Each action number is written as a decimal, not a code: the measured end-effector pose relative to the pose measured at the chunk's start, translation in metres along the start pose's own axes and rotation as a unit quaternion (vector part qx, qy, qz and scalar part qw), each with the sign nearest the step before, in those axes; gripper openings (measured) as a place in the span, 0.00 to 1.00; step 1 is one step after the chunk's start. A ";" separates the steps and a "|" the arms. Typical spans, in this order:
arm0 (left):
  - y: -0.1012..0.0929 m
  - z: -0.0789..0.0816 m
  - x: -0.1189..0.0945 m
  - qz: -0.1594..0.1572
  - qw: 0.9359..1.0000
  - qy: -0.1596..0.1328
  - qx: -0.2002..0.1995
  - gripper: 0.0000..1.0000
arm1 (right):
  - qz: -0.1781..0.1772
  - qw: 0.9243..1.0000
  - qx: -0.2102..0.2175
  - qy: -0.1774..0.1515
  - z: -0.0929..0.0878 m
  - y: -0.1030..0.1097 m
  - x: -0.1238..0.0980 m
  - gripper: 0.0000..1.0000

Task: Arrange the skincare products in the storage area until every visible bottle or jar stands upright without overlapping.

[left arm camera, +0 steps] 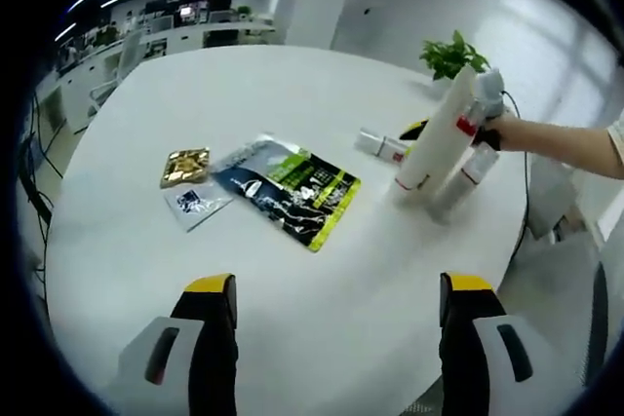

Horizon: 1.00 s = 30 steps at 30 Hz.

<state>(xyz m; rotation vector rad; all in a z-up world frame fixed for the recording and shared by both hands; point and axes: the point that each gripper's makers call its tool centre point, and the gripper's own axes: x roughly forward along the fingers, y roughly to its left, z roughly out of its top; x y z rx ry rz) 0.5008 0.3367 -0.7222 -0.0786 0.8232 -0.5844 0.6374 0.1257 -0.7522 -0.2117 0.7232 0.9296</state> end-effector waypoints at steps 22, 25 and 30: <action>0.005 -0.002 0.005 -0.001 1.000 0.003 -0.006 0.82 | -0.028 0.999 -0.039 0.022 -0.005 -0.011 0.015 0.21; 0.005 -0.001 0.004 -0.002 1.000 0.003 -0.005 0.82 | -0.036 0.998 -0.039 0.022 -0.006 -0.015 0.013 0.21; 0.004 -0.001 0.003 -0.002 1.000 0.002 -0.005 0.82 | -0.041 0.999 -0.028 0.018 -0.008 -0.018 0.009 0.21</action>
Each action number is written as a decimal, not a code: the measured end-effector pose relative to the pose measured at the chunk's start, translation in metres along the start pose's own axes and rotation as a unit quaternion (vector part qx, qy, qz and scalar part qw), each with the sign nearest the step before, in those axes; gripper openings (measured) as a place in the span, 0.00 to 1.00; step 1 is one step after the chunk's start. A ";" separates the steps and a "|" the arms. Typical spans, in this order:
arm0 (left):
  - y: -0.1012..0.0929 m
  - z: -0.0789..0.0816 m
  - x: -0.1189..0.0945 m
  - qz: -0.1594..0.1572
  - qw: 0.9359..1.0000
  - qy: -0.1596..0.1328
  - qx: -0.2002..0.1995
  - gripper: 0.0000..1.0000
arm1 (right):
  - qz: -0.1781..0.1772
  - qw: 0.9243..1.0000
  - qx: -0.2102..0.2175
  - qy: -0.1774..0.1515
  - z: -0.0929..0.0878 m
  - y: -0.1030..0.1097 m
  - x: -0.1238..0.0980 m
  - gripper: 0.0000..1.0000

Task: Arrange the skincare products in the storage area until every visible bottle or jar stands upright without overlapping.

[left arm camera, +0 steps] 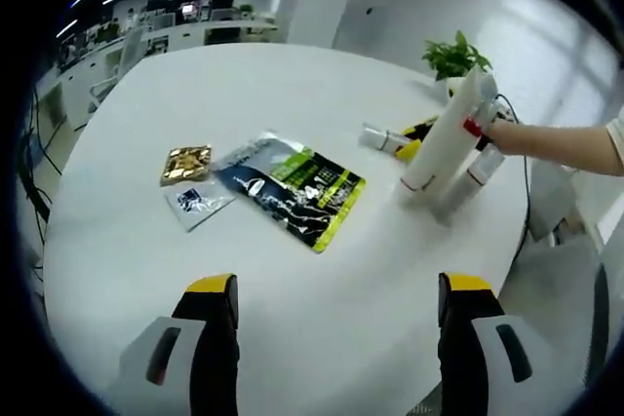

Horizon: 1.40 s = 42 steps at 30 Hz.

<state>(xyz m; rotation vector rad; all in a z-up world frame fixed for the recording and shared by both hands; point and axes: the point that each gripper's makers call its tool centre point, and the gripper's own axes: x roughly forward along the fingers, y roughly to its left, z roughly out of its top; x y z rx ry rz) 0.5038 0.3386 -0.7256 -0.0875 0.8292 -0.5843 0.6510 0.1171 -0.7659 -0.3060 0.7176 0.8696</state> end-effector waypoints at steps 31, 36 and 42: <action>-0.038 0.021 -0.019 -0.030 0.999 -0.038 0.021 0.81 | -0.065 0.994 0.075 -0.038 -0.037 0.011 -0.095 0.20; -0.049 0.024 -0.022 -0.040 0.998 -0.045 0.023 0.81 | -0.076 0.991 0.092 -0.054 -0.042 0.017 -0.116 0.20; -0.065 0.026 -0.027 -0.061 0.996 -0.058 0.017 0.80 | -0.083 0.989 0.100 -0.072 -0.047 0.030 -0.144 0.20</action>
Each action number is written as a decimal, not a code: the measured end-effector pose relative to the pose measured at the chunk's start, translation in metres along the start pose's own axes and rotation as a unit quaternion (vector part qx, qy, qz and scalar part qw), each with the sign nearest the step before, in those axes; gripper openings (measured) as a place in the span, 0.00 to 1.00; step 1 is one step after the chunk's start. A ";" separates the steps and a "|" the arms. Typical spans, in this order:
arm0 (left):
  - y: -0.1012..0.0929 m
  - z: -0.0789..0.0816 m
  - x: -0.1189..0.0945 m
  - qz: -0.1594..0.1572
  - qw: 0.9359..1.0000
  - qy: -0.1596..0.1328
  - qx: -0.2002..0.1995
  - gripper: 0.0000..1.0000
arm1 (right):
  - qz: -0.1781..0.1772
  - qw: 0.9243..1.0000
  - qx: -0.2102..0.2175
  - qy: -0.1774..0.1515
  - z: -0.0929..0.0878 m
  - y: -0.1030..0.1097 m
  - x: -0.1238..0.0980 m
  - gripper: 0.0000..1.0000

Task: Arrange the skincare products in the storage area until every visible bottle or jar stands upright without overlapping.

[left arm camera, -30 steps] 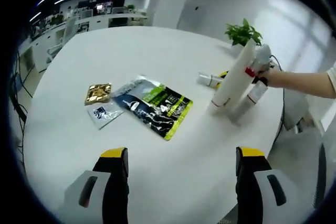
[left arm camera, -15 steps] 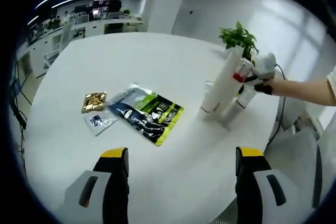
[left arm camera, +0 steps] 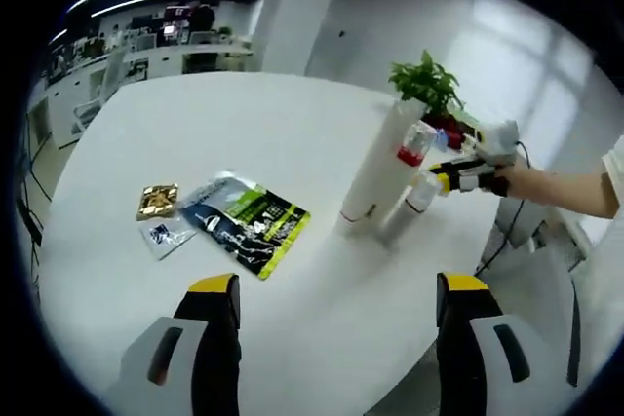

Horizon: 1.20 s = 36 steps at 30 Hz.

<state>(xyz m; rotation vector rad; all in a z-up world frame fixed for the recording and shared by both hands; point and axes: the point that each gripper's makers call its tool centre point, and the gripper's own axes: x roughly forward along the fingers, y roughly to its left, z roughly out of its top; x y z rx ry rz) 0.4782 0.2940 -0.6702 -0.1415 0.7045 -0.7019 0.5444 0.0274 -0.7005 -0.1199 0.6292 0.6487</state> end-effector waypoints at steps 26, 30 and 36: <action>-0.064 0.002 -0.009 -0.080 0.996 -0.032 -0.021 0.77 | 0.071 0.988 0.081 -0.111 0.016 0.079 -0.075 0.20; -0.078 0.008 -0.011 -0.104 0.993 -0.047 -0.029 0.75 | 0.117 0.977 0.098 -0.151 0.039 0.107 -0.084 0.20; -0.100 0.023 -0.018 -0.156 0.982 -0.083 -0.059 0.69 | 0.191 0.959 0.109 -0.178 0.065 0.152 -0.081 0.20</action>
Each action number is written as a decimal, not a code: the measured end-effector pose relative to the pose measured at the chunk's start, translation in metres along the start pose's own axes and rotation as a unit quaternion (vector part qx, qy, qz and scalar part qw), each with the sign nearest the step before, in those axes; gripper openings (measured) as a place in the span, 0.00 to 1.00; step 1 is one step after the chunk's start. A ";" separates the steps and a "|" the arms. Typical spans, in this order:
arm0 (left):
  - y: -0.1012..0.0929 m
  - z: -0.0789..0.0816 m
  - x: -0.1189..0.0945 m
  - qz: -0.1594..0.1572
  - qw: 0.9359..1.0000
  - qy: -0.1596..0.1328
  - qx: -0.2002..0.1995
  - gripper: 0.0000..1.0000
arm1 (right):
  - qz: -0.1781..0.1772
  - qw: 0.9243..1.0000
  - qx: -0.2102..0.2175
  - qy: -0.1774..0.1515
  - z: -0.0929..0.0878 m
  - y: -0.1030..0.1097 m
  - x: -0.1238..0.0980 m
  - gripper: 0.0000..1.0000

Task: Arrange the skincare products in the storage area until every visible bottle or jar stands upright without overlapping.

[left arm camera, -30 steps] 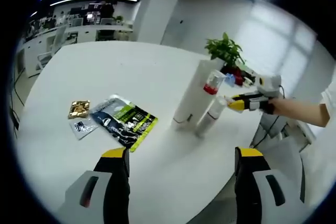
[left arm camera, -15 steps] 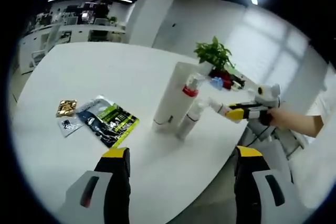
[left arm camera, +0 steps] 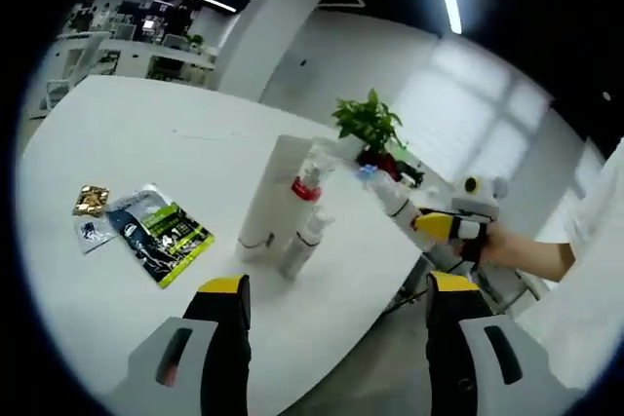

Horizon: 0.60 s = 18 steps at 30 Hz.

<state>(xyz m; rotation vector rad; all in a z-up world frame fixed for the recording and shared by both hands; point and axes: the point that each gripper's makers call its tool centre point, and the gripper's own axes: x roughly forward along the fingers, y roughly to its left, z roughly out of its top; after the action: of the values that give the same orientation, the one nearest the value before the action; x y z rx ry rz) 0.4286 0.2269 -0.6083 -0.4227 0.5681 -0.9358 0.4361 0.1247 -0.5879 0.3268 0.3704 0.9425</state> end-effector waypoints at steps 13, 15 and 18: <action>-0.034 0.035 -0.017 -0.091 0.990 -0.096 -0.055 0.56 | 0.113 0.992 0.052 -0.032 0.005 0.062 0.050 0.20; -0.037 0.036 -0.018 -0.103 0.987 -0.101 -0.065 0.55 | 0.122 0.990 0.061 -0.033 0.004 0.064 0.051 0.20; -0.045 0.043 -0.021 -0.134 0.979 -0.125 -0.091 0.50 | 0.141 0.986 0.083 -0.043 0.007 0.073 0.052 0.20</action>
<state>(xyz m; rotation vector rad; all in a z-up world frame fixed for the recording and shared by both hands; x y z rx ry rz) 0.4171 0.2250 -0.5429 -0.7850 0.3726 -1.0714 0.4140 0.2068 -0.5590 0.5822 0.3291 1.1740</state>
